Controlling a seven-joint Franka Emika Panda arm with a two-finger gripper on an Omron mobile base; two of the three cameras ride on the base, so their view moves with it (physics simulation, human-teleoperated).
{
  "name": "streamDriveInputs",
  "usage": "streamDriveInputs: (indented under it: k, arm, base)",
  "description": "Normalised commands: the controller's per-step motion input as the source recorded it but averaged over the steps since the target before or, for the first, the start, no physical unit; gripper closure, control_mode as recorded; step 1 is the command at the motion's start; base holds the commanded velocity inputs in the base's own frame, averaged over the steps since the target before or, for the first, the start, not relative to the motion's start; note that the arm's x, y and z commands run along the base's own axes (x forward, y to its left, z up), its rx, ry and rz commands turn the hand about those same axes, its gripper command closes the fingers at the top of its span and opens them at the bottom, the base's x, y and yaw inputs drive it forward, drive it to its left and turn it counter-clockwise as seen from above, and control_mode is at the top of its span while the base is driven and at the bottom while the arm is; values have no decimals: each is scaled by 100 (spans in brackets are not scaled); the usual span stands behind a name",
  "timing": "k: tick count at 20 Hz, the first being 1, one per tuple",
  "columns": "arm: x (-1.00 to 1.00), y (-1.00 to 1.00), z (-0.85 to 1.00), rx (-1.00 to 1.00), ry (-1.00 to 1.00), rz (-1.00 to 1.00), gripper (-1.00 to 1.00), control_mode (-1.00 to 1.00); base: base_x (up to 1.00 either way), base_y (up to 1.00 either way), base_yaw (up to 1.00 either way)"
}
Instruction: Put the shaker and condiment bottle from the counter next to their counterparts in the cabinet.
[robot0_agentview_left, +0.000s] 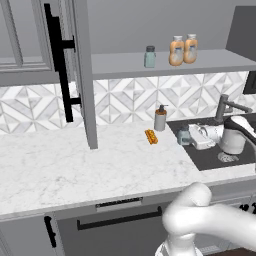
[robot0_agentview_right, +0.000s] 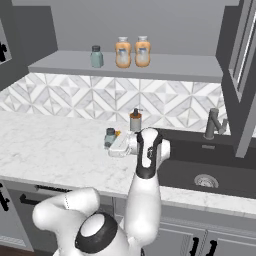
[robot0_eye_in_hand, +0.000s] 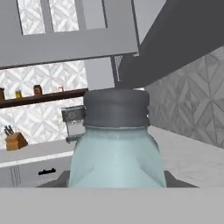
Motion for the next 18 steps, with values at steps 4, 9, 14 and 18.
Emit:
streamDriveInputs:
  k: [4, 9, 14, 18]
  arm:
    - [-33, 4, 19, 1, 1, -38, 100, -100]
    - [-16, 6, 37, 0, 1, -38, 100, -100]
    - [0, 5, 71, 0, 1, -21, 100, -100]
    - [0, 4, 58, -3, 4, -8, 100, -100]
  base:
    - [0, 0, 0]
    - [0, 0, 0]
    - [0, 0, 0]
    - [0, 0, 0]
